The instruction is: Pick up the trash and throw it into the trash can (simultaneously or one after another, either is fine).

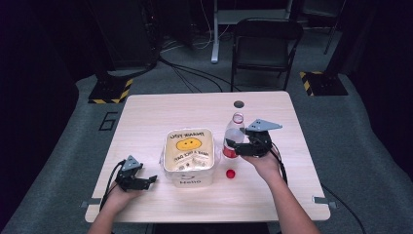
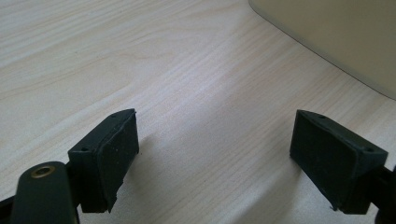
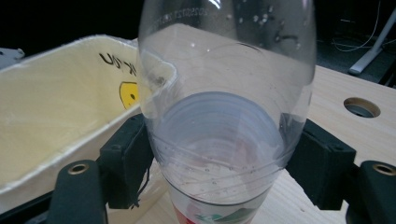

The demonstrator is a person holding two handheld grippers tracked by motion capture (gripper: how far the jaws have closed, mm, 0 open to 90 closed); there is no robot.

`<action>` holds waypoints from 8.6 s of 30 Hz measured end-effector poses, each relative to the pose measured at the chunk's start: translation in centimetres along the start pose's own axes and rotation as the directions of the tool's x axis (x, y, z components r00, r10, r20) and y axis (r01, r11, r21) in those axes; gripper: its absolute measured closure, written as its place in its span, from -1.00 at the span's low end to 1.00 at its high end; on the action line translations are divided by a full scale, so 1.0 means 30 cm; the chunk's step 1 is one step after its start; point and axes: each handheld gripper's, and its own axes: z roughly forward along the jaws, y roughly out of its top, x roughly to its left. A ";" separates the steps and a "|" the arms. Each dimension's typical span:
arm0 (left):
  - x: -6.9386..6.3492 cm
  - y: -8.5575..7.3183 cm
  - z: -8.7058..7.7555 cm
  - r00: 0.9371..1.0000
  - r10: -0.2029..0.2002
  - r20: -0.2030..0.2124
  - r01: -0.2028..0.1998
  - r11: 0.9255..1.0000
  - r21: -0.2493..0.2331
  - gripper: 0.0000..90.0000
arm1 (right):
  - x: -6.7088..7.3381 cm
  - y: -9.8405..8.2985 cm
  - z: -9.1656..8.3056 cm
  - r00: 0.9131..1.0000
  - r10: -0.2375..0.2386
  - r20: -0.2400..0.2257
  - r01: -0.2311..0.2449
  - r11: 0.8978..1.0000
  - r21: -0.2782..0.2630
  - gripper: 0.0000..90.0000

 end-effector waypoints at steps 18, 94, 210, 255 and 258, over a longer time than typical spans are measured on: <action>0.001 -0.003 -0.005 1.000 0.003 0.007 -0.003 1.000 0.006 -0.66 | 0.099 0.161 -0.116 0.995 -0.078 -0.055 0.077 0.997 -0.020 -0.40; 0.003 -0.004 -0.003 1.000 0.003 0.010 -0.003 1.000 -0.003 -0.66 | 0.244 0.324 0.124 0.978 -0.141 -0.153 0.139 0.990 -0.023 -0.40; 0.003 -0.004 -0.004 1.000 0.008 0.010 -0.008 1.000 -0.003 -0.65 | 0.147 -0.144 -0.069 0.989 -0.129 -0.076 0.136 0.987 0.086 -0.39; 0.004 -0.002 -0.001 1.000 0.011 0.014 -0.011 1.000 -0.004 -0.65 | 0.075 -0.339 0.086 0.995 -0.049 -0.089 0.071 0.961 0.267 0.09; 0.005 -0.002 -0.001 1.000 0.011 0.014 -0.011 1.000 -0.004 -0.65 | 0.086 -0.345 0.098 0.993 -0.063 -0.102 0.090 0.953 0.288 0.12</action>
